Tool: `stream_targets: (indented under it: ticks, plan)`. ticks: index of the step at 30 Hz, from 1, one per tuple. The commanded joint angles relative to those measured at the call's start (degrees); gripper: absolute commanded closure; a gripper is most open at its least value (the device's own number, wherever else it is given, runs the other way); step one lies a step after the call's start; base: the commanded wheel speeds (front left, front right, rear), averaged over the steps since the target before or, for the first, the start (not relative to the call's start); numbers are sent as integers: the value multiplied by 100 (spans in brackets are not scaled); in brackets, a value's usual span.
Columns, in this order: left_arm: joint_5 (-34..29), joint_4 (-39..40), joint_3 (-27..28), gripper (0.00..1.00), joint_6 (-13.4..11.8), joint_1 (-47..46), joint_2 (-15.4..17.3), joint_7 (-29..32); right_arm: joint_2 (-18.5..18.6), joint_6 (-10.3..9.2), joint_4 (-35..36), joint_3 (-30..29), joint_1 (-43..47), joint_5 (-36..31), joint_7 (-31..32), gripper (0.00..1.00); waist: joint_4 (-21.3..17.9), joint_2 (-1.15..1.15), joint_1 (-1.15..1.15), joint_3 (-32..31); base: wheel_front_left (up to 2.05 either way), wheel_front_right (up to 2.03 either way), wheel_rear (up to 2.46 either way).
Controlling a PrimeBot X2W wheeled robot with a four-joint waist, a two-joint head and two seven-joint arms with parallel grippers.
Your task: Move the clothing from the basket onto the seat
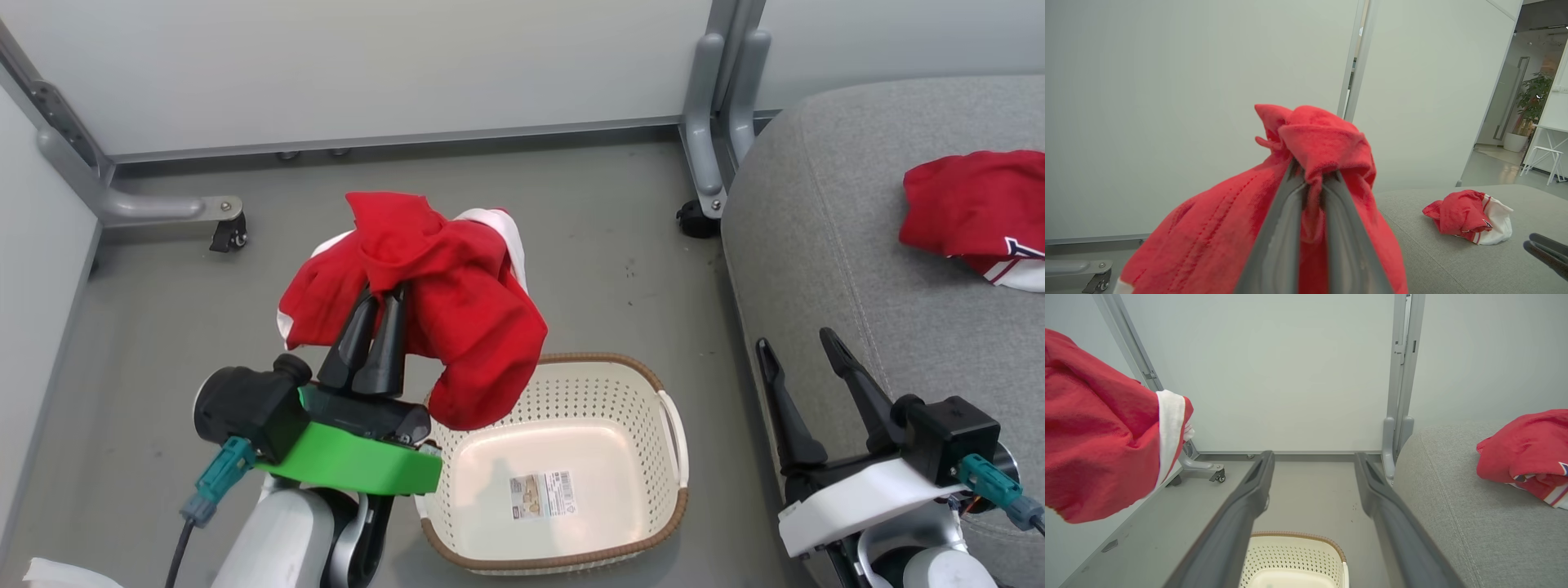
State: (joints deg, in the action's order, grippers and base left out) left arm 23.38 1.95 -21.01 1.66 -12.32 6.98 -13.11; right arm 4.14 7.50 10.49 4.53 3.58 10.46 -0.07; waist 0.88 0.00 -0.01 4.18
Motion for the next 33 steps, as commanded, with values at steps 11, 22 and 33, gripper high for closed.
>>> stream_targets:
  ticks: [11, 22, 33]
  plan:
    - [59, 15, -63, 100, -26, 104, 20, 23, -36, -2, -33, 91, 101, 61, 19, 0, -19, 0, 1, -121, 0, 0, 0]
    - [108, -24, -119, 100, -50, 82, 34, 42, 73, -2, -55, 636, -186, 170, 14, 0, -16, 0, 1, -130, 0, 0, 0]
    - [52, 5, -210, 100, -13, -187, 26, 33, 77, -2, -343, 2542, -1719, 735, 24, 0, 26, 0, 1, 143, 0, 0, 0]
